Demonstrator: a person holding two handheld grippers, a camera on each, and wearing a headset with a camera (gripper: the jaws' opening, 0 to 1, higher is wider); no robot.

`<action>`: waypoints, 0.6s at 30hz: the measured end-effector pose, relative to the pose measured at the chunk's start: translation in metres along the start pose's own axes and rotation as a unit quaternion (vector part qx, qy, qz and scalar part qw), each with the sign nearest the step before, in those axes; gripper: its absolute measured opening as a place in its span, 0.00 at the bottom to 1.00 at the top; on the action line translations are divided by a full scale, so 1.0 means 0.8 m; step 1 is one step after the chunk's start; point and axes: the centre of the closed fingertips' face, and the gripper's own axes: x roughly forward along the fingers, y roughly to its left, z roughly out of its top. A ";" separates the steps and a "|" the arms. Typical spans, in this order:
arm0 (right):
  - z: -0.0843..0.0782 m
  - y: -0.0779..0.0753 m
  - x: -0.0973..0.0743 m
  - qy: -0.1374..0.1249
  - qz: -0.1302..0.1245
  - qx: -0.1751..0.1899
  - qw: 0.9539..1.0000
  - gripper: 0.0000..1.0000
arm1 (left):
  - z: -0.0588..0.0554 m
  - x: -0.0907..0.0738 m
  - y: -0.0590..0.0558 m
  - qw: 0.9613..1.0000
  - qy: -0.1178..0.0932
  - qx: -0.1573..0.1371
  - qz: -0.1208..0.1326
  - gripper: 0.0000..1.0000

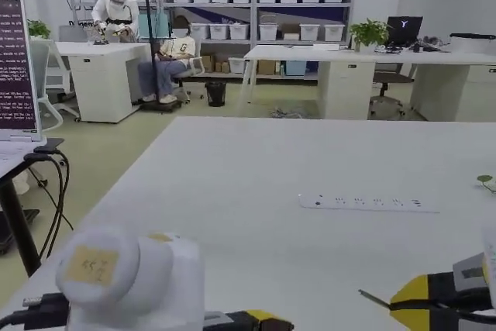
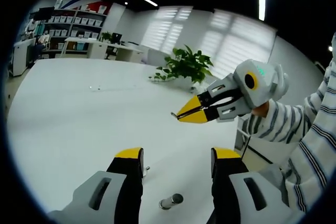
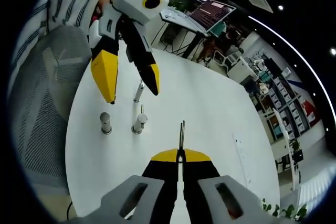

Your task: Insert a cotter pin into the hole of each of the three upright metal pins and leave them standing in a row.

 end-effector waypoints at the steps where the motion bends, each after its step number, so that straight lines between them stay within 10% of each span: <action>1: 0.002 0.001 -0.001 -0.002 -0.001 -0.001 1.000 0.00 | 0.001 0.001 0.000 1.000 -0.001 -0.002 -0.001 0.48; 18: 0.026 0.015 -0.006 -0.016 -0.013 -0.017 1.000 0.00 | 0.012 0.010 -0.008 1.000 -0.003 0.002 -0.017 0.40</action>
